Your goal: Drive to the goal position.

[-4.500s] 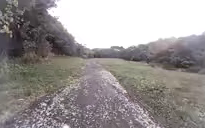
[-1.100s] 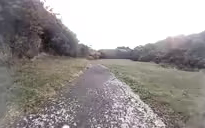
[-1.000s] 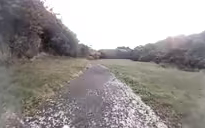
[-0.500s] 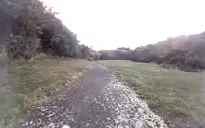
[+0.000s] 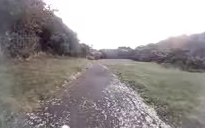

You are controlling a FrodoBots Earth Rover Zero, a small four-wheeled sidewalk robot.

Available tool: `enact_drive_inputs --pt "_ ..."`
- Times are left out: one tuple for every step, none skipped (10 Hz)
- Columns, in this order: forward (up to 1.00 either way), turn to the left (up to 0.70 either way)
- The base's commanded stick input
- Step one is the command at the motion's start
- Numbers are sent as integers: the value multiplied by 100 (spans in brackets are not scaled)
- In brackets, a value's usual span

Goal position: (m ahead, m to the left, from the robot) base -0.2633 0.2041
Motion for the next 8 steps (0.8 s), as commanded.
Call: enact_drive_inputs --pt "47 0" --pt "47 0" --pt "47 0" --pt "47 0" --pt "47 0" --pt "47 0" --pt "47 0" --pt "47 0"
